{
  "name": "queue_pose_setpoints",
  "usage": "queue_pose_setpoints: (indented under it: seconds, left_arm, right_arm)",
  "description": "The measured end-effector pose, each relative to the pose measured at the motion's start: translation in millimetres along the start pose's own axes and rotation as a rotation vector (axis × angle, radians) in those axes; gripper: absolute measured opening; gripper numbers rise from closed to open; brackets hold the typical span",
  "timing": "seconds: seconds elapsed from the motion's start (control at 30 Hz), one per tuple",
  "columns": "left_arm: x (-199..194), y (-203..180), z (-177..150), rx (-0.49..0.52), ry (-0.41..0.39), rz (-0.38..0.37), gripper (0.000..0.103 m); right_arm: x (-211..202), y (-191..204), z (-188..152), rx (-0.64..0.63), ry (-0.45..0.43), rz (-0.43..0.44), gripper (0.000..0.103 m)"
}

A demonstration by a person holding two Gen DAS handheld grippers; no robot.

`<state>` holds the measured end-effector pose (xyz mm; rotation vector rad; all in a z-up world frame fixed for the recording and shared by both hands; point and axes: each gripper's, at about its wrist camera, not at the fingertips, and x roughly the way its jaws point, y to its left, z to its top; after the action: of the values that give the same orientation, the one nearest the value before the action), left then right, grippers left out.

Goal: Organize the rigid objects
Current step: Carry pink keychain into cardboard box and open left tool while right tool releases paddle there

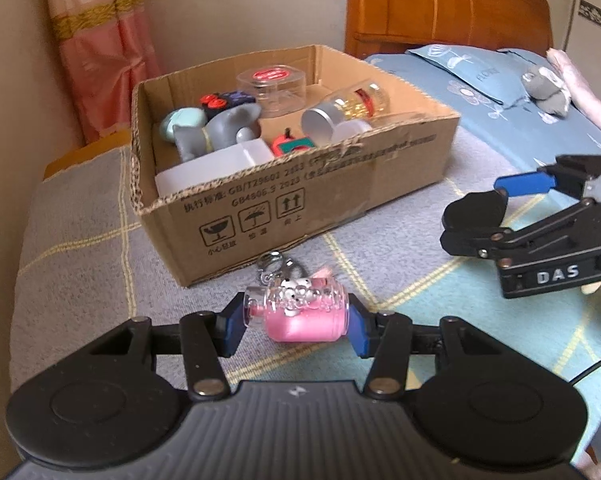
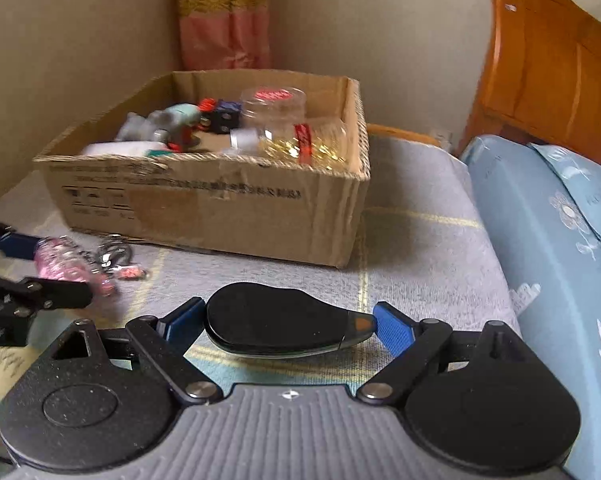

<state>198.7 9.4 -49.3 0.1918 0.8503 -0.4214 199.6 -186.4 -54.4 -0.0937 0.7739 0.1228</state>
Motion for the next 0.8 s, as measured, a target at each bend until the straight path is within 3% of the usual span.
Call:
queue_pose_setpoints:
  seconds: [0.33, 0.47, 0.8]
  left_arm:
    - [-47, -6, 33, 0.074, 0.008, -0.047, 0.049]
    - [-59, -7, 52, 0.088, 0.0, -0.071, 0.049]
    - [-57, -1, 103, 0.098, -0.047, -0.051, 0.049]
  right_arm:
    - [-54, -12, 26, -0.089, -0.035, 0.179, 0.093]
    - [-66, -12, 39, -0.105, -0.062, 0.205, 0.093]
    - [-71, -7, 79, -0.154, -0.11, 0.229, 0.093]
